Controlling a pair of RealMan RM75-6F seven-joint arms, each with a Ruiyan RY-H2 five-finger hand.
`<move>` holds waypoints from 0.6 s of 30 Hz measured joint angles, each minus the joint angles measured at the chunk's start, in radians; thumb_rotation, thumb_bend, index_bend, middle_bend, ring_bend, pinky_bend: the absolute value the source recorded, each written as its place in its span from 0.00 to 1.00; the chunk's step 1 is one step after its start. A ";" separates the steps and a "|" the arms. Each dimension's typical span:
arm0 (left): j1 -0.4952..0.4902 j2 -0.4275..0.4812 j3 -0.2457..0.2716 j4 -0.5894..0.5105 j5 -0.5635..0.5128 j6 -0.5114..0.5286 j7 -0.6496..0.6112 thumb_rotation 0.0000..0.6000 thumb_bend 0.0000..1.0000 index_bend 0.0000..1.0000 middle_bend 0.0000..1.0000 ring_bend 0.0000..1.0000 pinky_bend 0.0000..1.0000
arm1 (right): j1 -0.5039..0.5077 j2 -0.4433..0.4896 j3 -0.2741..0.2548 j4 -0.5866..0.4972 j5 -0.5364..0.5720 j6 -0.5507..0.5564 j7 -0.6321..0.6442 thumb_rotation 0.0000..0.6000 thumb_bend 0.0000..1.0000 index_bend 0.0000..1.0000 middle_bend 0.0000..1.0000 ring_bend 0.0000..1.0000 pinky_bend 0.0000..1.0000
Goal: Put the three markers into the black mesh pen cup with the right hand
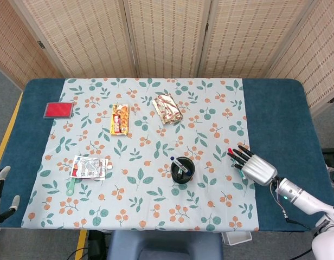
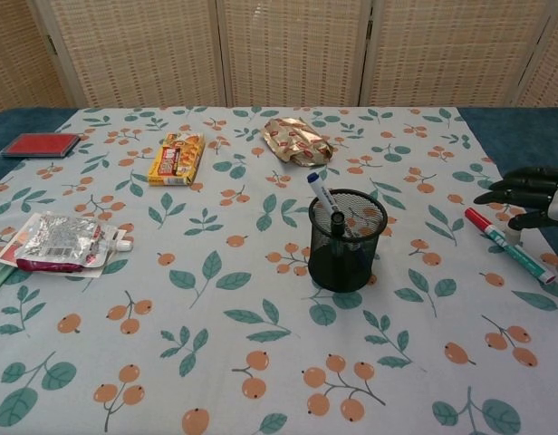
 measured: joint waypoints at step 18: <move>0.002 0.001 -0.001 -0.002 0.000 0.005 0.005 1.00 0.40 0.02 0.16 0.06 0.26 | -0.015 -0.034 -0.018 0.038 0.020 -0.001 0.008 1.00 0.27 0.36 0.04 0.00 0.00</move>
